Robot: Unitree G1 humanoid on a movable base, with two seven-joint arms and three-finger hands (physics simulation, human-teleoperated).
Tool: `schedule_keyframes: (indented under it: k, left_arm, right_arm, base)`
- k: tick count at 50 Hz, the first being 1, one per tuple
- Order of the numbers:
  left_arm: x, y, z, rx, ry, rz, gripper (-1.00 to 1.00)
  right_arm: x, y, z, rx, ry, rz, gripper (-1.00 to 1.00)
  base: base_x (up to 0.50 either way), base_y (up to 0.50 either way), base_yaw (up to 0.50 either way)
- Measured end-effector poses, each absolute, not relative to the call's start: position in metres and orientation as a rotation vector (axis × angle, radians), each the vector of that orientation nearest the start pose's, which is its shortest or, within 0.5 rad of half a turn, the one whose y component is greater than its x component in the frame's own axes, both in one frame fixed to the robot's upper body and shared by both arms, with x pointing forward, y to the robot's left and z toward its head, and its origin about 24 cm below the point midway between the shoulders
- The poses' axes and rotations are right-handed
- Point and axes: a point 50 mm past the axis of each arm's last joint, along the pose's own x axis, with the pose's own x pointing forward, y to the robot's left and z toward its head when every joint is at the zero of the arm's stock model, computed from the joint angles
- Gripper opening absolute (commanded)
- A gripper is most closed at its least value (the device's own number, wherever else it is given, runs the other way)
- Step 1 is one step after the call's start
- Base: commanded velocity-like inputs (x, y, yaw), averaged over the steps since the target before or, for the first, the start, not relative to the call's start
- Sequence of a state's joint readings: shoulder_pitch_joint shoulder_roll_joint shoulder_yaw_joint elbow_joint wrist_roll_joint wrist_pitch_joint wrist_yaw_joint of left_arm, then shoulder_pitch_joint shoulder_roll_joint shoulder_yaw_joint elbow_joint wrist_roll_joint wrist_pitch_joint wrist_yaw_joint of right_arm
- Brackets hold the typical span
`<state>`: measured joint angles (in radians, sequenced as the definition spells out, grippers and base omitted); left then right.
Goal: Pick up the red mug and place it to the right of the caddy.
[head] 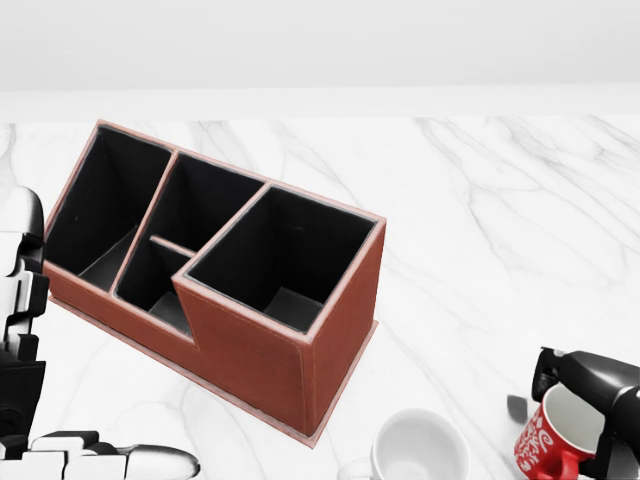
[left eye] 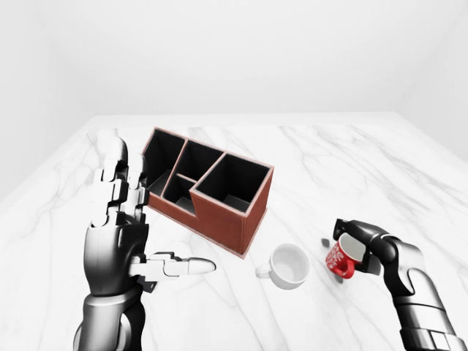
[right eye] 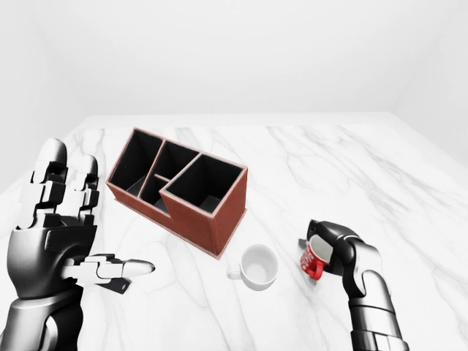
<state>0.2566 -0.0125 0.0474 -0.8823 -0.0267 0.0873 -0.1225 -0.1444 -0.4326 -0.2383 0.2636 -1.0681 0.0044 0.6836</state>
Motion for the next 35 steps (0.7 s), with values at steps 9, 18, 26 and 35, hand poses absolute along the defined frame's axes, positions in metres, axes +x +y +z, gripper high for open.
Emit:
schedule_keyframes:
  k: [9, 18, 26, 35]
  left_arm:
    - [0.169, 0.163, 0.177, 0.048, -0.545, -0.015, 1.00]
    - [0.169, 0.163, 0.177, 0.047, -0.547, -0.015, 1.00]
    - [0.168, 0.163, 0.177, 0.047, -0.547, -0.015, 1.00]
    - [0.168, 0.163, 0.177, 0.046, -0.547, -0.015, 1.00]
  right_arm:
    - [0.258, -0.290, 0.040, -1.294, 0.678, 0.321, -1.00]
    - [0.257, -0.293, 0.065, -1.331, 0.597, 0.237, -1.00]
    - [0.260, -0.292, 0.104, -1.371, 0.475, 0.114, -1.00]
    - [0.267, -0.286, 0.146, -1.397, 0.339, -0.005, -1.00]
  base:
    - [0.00, 0.00, 0.00]
    - [0.00, 0.00, 0.00]
    - [0.00, 0.00, 0.00]
    - [0.00, 0.00, 0.00]
